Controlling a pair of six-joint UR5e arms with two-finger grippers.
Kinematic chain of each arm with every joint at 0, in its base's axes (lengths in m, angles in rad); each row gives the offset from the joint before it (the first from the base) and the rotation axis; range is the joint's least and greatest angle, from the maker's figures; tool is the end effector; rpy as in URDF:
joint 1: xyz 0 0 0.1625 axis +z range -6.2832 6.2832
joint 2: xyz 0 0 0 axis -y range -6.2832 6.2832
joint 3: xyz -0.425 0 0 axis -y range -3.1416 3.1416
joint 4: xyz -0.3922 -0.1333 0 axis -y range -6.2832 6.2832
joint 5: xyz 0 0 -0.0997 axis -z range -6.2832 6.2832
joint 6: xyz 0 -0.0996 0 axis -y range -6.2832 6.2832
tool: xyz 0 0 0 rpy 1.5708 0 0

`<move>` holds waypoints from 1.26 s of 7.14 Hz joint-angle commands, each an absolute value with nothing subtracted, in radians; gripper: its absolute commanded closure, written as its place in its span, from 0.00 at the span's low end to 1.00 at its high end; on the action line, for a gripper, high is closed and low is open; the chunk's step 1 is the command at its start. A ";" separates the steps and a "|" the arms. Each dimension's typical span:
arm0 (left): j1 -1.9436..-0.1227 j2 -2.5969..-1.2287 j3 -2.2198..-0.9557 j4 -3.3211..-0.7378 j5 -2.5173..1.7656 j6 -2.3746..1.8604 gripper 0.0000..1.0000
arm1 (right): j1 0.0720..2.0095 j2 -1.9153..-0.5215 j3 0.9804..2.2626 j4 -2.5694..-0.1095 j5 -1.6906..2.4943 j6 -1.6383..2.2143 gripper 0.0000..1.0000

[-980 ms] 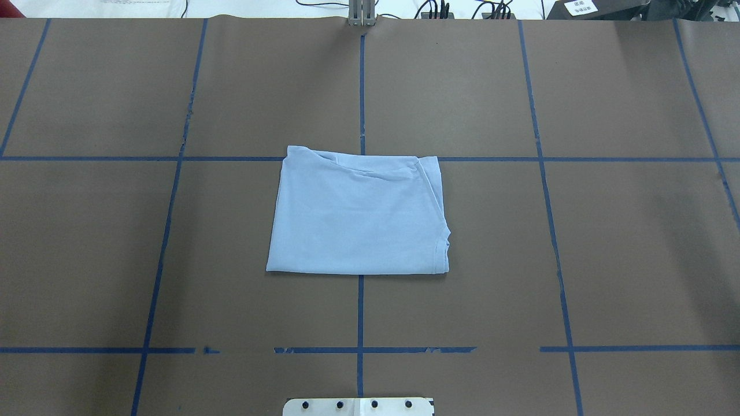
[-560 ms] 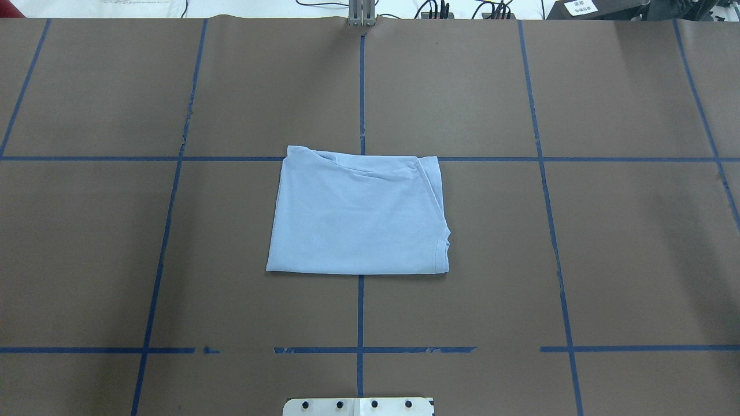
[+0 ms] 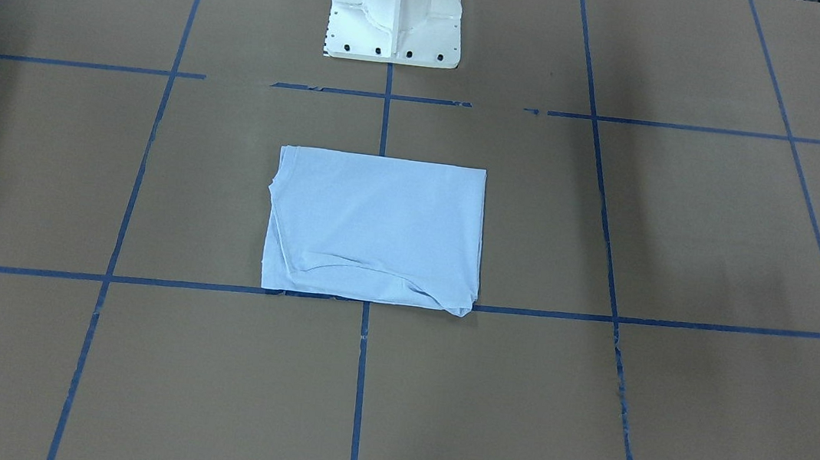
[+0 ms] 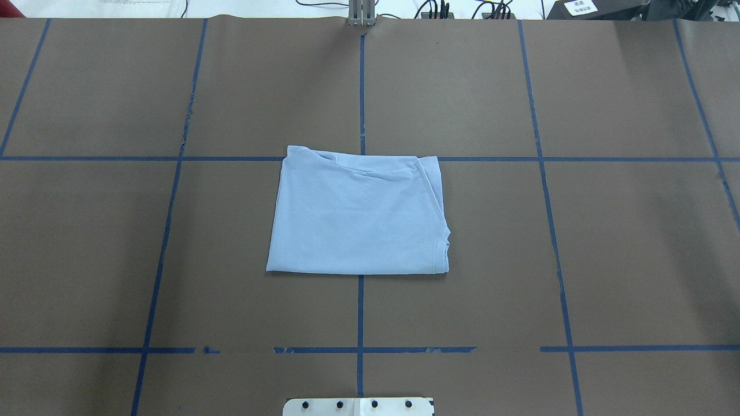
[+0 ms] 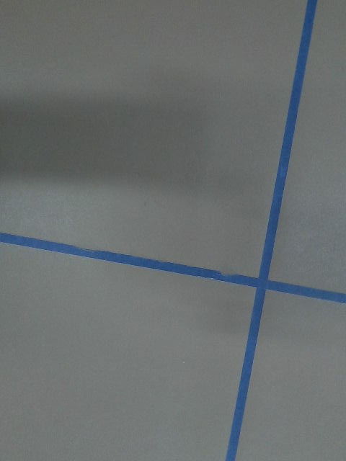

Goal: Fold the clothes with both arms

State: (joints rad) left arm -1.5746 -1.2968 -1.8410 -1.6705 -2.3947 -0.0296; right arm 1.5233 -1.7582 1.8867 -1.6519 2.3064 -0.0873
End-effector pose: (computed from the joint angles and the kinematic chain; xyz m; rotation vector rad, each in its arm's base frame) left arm -0.0617 -0.3827 0.6309 0.0798 0.8243 0.0080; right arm 0.0468 -0.4156 0.5988 0.0599 -0.7351 -0.1461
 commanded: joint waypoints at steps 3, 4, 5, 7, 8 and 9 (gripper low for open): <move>-1.574 -1.276 -1.835 -1.671 -2.393 -0.031 0.00 | 1.523 -1.784 1.885 -1.655 2.307 -0.083 0.00; -1.575 -1.261 -1.850 -1.671 -2.343 -0.032 0.00 | 1.525 -1.786 1.885 -1.654 2.306 -0.083 0.00; -1.574 -1.259 -1.867 -1.671 -2.301 -0.032 0.00 | 1.523 -1.796 1.885 -1.655 2.299 -0.084 0.00; -1.574 -1.264 -1.878 -1.675 -2.301 -0.031 0.00 | 1.523 -1.833 1.885 -1.654 2.298 -0.090 0.00; -1.574 -1.267 -1.897 -1.675 -2.301 -0.031 0.00 | 1.523 -1.841 1.884 -1.658 2.298 -0.091 0.00; -1.572 -1.275 -1.896 -1.677 -2.299 -0.028 0.00 | 1.519 -1.841 1.887 -1.657 2.298 -0.091 0.00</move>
